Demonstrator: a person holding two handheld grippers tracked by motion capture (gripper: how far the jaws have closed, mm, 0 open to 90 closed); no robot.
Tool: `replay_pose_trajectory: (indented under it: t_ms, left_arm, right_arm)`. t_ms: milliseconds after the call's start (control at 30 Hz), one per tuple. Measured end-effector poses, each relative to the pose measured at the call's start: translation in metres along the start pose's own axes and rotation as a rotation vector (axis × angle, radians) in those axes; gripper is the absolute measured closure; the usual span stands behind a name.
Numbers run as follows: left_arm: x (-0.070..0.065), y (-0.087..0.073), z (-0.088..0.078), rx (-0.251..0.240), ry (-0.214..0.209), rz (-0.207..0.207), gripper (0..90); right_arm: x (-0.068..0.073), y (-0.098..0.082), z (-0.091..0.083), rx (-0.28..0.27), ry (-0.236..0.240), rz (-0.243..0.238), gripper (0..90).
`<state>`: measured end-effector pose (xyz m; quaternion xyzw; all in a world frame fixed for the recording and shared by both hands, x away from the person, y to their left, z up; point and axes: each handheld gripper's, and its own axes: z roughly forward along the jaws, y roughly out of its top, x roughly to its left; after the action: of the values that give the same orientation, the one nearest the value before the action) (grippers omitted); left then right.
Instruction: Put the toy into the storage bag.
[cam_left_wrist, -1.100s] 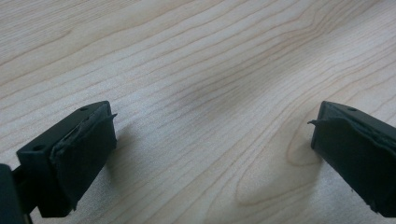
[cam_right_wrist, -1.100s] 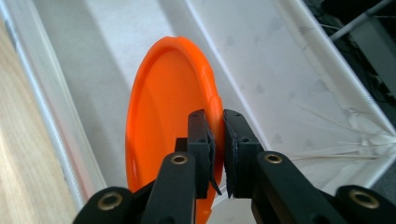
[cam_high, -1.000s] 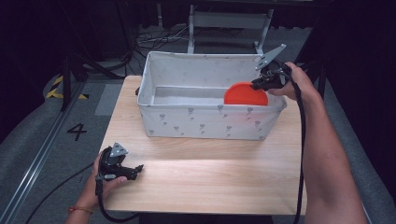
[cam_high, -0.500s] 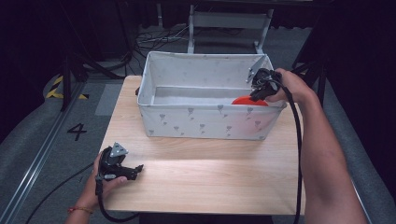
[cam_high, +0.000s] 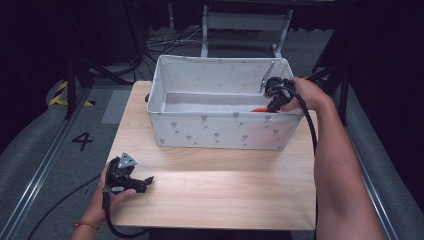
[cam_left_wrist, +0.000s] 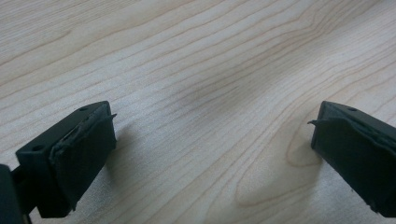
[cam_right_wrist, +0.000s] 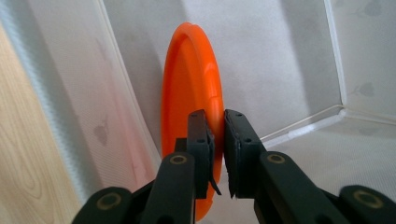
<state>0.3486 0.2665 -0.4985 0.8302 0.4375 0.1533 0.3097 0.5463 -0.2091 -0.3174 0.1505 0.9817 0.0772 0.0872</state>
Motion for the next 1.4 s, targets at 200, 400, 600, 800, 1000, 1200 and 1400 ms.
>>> replay_pose_trajectory:
  t_ms: [200,400,600,800,1000,1200,1400]
  left_arm:
    - [0.000,0.000,0.000,0.000,0.000,-0.001,0.2]
    - [0.000,0.000,0.000,-0.001,0.000,-0.001,0.2]
    - [0.000,0.000,0.000,0.000,0.000,-0.001,0.2]
    - [0.000,0.000,0.000,0.000,0.000,0.000,0.2]
    - [0.000,0.000,0.000,0.000,0.000,-0.001,0.2]
    - [0.000,0.000,0.000,-0.001,0.000,0.000,0.2]
    - [0.000,0.000,0.000,0.000,0.000,0.000,0.2]
  right_arm:
    - [-0.001,-0.006,-0.006,-0.026,-0.019,0.019,79.0]
    - [0.000,-0.016,-0.016,-0.139,-0.077,0.059,66.8]
    - [0.002,-0.026,-0.021,-0.274,-0.090,0.119,57.3]
    - [0.008,-0.044,-0.031,-0.453,-0.076,0.211,44.4]
    - [0.021,-0.063,-0.043,-0.530,-0.168,0.293,30.6]
    - [0.034,-0.074,-0.056,-0.619,-0.233,0.355,22.9]
    - [0.048,-0.088,-0.064,-0.671,-0.277,0.417,21.2]
